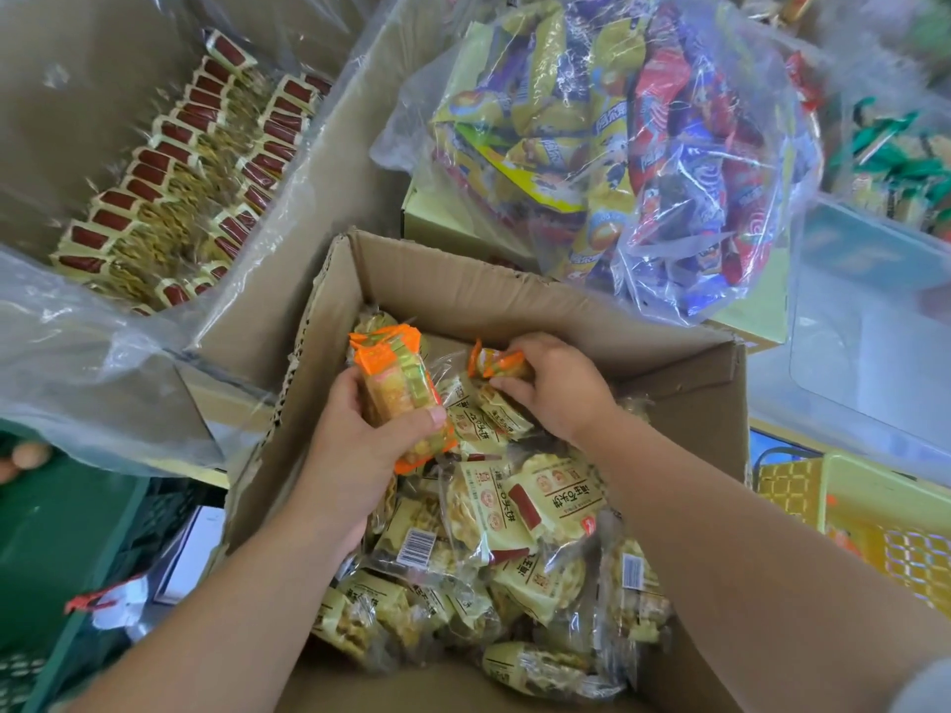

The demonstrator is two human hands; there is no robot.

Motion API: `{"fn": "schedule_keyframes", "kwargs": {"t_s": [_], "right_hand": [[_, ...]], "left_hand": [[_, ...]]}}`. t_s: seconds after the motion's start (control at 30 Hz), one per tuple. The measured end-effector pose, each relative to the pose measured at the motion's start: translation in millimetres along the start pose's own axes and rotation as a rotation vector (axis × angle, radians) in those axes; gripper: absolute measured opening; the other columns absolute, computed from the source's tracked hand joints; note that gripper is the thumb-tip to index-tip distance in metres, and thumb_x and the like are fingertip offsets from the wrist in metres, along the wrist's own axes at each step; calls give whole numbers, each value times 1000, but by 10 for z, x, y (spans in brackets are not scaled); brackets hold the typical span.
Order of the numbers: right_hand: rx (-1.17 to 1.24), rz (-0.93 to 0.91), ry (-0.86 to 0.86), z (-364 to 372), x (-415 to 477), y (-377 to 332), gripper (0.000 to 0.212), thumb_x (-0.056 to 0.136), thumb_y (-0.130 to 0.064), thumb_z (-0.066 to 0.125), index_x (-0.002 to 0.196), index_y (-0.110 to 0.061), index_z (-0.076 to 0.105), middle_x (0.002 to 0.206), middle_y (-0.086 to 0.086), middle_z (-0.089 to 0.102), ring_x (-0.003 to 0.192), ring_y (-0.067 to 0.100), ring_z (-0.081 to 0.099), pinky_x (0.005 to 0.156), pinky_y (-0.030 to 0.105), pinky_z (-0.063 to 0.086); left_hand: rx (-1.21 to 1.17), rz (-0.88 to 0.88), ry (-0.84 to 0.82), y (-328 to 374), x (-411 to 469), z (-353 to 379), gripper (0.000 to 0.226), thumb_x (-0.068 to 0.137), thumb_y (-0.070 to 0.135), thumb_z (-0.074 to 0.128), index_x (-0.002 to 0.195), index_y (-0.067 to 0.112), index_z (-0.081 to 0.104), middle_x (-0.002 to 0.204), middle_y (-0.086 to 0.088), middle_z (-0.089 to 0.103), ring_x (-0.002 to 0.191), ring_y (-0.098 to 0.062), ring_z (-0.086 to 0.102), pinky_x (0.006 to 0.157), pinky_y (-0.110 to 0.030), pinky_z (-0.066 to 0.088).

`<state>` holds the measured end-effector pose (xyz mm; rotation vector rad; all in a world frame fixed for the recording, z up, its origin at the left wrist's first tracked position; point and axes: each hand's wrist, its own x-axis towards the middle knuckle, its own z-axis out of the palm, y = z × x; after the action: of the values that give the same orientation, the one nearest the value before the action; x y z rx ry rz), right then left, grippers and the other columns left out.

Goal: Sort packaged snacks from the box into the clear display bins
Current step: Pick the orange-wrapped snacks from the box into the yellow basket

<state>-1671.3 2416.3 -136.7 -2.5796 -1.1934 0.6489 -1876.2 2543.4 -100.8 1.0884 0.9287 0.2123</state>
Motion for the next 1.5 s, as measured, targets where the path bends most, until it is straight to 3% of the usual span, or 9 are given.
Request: {"fn": "schedule_keyframes", "kwargs": {"t_s": [0.33, 0.5, 0.73, 0.9, 1.03, 1.13, 1.27, 1.43, 1.5], "right_hand": [[-162, 224, -196, 255, 159, -135, 62, 93, -71, 43, 134, -27, 59, 134, 8, 54, 129, 35, 40, 105, 45, 34], [-35, 173, -275, 107, 57, -165, 49, 95, -60, 55, 107, -14, 66, 100, 13, 59, 115, 33, 52, 88, 32, 44], [339, 60, 132, -564, -420, -481, 45, 92, -50, 66, 62, -26, 44, 69, -7, 47, 63, 6, 45, 61, 27, 32], [586, 53, 316, -1000, -1362, -399, 35, 90, -51, 70, 84, -16, 64, 82, -9, 57, 70, 5, 52, 65, 22, 41], [699, 116, 380, -1120, -2252, 19, 17, 81, -45, 71, 98, -47, 66, 84, -26, 64, 68, -1, 61, 61, 11, 45], [657, 186, 467, -1113, -2780, 496, 19, 79, -38, 73, 96, -35, 67, 90, -24, 64, 63, -1, 60, 54, 9, 44], [594, 260, 550, -1061, -3234, 1303, 24, 84, -40, 79, 77, -58, 66, 103, -22, 63, 84, -4, 65, 73, 13, 51], [415, 398, 531, -969, -3511, 2460, 27, 76, -59, 69, 61, -38, 60, 106, -17, 61, 83, -11, 58, 71, 7, 37], [376, 407, 516, -934, -3549, 2821, 34, 80, -55, 73, 58, -38, 53, 95, -12, 59, 74, 0, 56, 69, 22, 40]], "left_hand": [[8, 9, -4, -7, 8, -3, 77, 49, 42, 87, 120, 30, 62, 104, 5, 77, 98, -16, 75, 81, -34, 57], [28, 39, -15, 44, -48, 21, 86, 47, 44, 88, 126, 26, 59, 103, 7, 77, 96, -15, 75, 81, -35, 57], [47, 117, -88, 317, -332, 66, 67, 57, 32, 88, 120, 31, 63, 102, 5, 77, 91, -14, 75, 67, -22, 58], [24, 130, -163, 406, -684, 256, 61, 50, 38, 86, 108, 37, 68, 103, 2, 78, 93, -16, 75, 77, -32, 56], [47, 121, -230, 334, -939, 614, 52, 45, 43, 87, 94, 45, 71, 98, 0, 78, 88, -18, 77, 77, -36, 56], [49, 129, -287, 208, -1079, 950, 50, 44, 41, 88, 91, 49, 72, 94, 3, 78, 85, -13, 76, 67, -25, 59], [57, 139, -294, -20, -1292, 1517, 52, 43, 40, 88, 92, 49, 73, 93, 4, 78, 81, -9, 75, 62, -19, 58], [90, 171, -213, -444, -1566, 2261, 58, 41, 29, 88, 96, 39, 77, 91, -5, 79, 78, -12, 76, 59, -19, 57], [124, 179, -184, -605, -1681, 2537, 54, 46, 19, 87, 94, 41, 77, 92, -5, 79, 77, -12, 76, 58, -17, 56]]}}
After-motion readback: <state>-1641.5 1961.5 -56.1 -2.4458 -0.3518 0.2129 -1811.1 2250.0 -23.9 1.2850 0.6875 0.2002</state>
